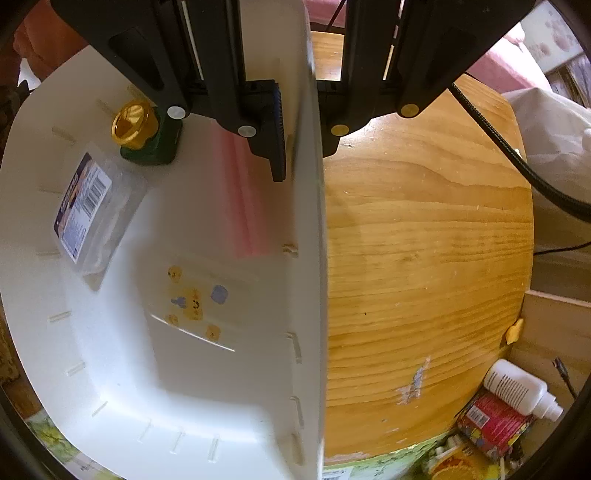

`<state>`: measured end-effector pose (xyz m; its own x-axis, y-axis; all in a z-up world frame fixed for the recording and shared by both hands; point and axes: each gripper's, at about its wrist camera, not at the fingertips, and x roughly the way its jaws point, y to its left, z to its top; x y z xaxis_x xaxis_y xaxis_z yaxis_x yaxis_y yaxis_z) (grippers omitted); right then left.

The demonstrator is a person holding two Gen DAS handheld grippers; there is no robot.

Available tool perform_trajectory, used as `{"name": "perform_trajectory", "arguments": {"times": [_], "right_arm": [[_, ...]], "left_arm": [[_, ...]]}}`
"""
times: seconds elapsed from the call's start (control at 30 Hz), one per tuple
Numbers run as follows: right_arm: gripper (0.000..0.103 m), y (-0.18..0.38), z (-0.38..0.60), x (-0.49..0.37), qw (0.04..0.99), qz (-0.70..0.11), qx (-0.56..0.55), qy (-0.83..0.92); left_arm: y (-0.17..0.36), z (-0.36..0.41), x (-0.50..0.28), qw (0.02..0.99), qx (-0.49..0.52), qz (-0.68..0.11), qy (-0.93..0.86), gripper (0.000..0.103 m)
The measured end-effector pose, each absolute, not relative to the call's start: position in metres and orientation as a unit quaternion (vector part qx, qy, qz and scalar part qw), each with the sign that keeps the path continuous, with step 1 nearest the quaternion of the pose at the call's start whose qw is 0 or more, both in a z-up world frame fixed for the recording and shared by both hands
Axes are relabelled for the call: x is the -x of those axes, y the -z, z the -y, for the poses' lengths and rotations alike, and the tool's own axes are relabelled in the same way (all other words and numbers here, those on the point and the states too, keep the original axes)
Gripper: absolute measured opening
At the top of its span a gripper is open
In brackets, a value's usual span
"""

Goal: Organize rigid objects
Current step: 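Move the right tool to the black plug adapter and grasp it, then carry the black adapter into the tray and open the right tool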

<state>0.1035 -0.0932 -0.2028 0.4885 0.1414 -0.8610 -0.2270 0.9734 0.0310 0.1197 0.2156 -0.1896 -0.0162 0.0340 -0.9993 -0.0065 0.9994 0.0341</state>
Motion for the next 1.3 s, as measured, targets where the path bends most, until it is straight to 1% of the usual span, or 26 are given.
{"name": "perform_trajectory", "arguments": {"times": [0.33, 0.7, 1.0, 1.3], "right_arm": [[0.062, 0.188, 0.086, -0.077, 0.874, -0.482, 0.012, -0.058], [0.062, 0.155, 0.077, -0.054, 0.894, -0.447, 0.001, -0.021], [0.062, 0.129, 0.057, -0.047, 0.905, -0.424, 0.022, -0.035], [0.062, 0.112, 0.032, -0.048, 0.907, -0.410, 0.052, -0.075]], "left_arm": [[0.184, -0.214, -0.106, 0.708, -0.030, -0.705, 0.028, 0.009], [0.178, -0.213, -0.084, 0.713, -0.048, -0.697, 0.059, 0.009], [0.174, -0.220, -0.073, 0.718, -0.044, -0.691, 0.076, 0.010], [0.164, -0.230, -0.078, 0.722, -0.049, -0.685, 0.081, 0.009]]}}
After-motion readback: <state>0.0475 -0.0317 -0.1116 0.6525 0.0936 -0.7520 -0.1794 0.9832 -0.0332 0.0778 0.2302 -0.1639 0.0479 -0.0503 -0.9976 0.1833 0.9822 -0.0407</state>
